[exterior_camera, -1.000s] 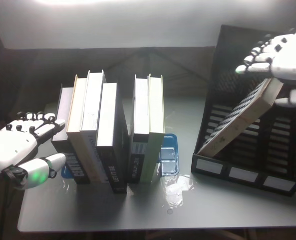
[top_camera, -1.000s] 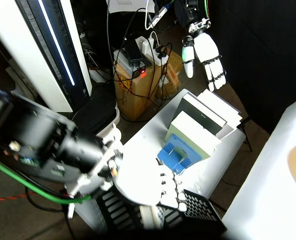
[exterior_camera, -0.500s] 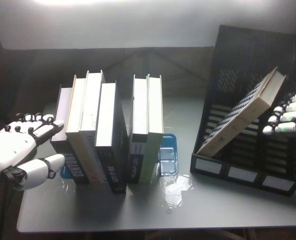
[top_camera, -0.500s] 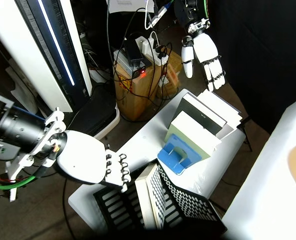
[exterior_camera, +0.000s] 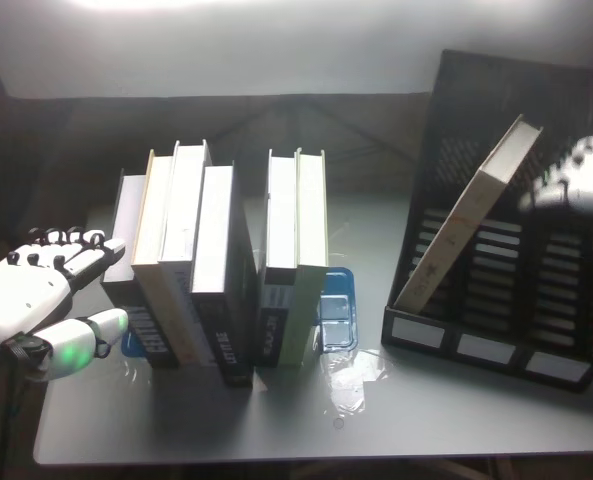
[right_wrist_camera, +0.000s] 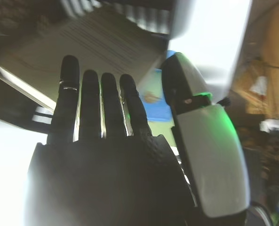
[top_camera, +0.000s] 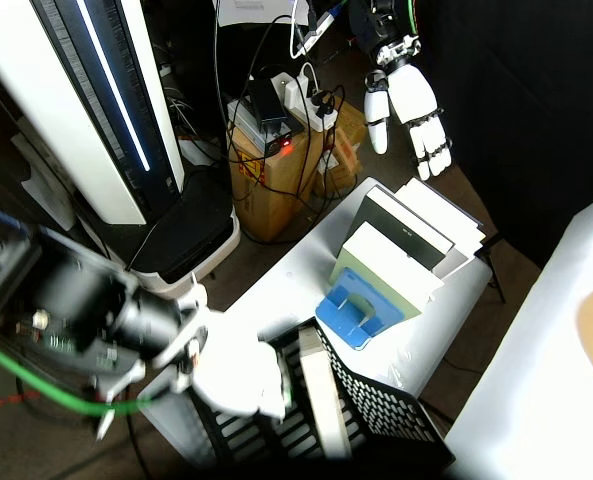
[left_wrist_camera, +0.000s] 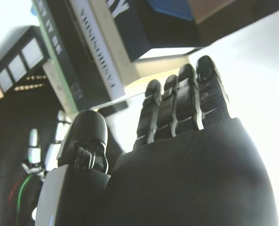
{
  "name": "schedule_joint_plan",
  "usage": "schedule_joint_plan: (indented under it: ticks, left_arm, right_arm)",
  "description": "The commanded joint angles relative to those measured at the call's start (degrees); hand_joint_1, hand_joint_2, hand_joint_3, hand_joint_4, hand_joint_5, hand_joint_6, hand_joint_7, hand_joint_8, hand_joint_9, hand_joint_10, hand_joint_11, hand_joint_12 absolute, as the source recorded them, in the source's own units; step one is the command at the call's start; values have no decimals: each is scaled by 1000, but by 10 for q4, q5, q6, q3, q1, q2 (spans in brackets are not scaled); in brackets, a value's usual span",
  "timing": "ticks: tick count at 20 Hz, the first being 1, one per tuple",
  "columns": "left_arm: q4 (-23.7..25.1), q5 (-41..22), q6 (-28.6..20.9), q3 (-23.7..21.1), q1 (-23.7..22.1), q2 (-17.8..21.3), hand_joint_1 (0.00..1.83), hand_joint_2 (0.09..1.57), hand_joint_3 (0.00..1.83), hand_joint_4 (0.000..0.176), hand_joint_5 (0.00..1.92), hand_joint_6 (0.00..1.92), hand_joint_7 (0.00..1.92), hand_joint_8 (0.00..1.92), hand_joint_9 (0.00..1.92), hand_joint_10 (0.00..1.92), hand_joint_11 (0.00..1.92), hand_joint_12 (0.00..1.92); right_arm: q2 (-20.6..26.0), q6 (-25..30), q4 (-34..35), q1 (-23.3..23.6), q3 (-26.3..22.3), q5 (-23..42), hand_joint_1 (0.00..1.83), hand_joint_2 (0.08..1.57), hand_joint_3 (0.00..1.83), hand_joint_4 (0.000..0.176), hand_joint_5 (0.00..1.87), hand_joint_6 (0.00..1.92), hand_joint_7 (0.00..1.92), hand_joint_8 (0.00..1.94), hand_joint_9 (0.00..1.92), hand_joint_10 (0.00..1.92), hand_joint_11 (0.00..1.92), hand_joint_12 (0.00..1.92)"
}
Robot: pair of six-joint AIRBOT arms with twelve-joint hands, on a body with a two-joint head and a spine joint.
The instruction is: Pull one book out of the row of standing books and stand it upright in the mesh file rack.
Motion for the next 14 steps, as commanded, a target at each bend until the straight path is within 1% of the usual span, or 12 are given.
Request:
schedule_joint_plan:
  ticks: [1,2,3,4,5,6,8,12,14]
  left_arm:
    - [5,-63,0,3,0,2,0,1561,4,0,84,9,0,0,0,0,0,0]
    - [6,-63,0,4,0,2,0,1550,0,0,75,5,0,0,0,0,0,0]
    - [6,-64,0,4,0,1,0,1560,4,0,82,8,0,0,0,0,0,0]
    - [6,-65,0,4,0,1,0,1564,5,0,80,7,0,0,0,0,0,0]
    - [6,-66,-1,5,0,1,0,1563,4,0,78,6,0,0,0,0,0,0]
    - [7,-67,-2,5,0,1,0,1563,4,0,87,9,0,0,0,0,0,0]
    - [7,-67,-3,5,0,2,0,1560,2,0,89,10,0,0,0,0,0,0]
    - [7,-67,-3,5,0,1,0,1558,1,0,87,8,0,0,0,0,0,0]
    - [7,-67,-3,6,0,1,0,1554,0,0,77,4,0,0,0,0,0,0]
  right_arm:
    - [-5,-1,1,17,10,-51,644,1455,18,0,1,0,2,0,16,8,0,169]
    - [-17,-1,3,29,29,-51,601,1472,17,0,0,0,0,0,3,1,0,83]
    - [-24,-1,8,33,41,-51,633,1475,11,0,0,0,0,0,0,0,0,37]
    - [-37,-1,17,36,58,-52,752,1450,0,0,0,0,0,0,0,0,0,7]
    - [-47,-1,17,39,66,-54,827,1434,0,0,3,1,0,0,0,0,0,1]
    - [-53,-1,17,40,71,-54,830,1428,0,0,6,2,0,0,0,0,5,3]
    - [-60,-1,17,40,74,-55,775,1448,0,0,0,0,0,0,0,0,0,0]
    - [-67,-1,10,46,76,-56,828,1451,1,0,3,1,0,0,0,0,11,6]
    - [-68,-1,1,52,76,-55,799,1458,5,0,0,0,0,0,0,0,13,11]
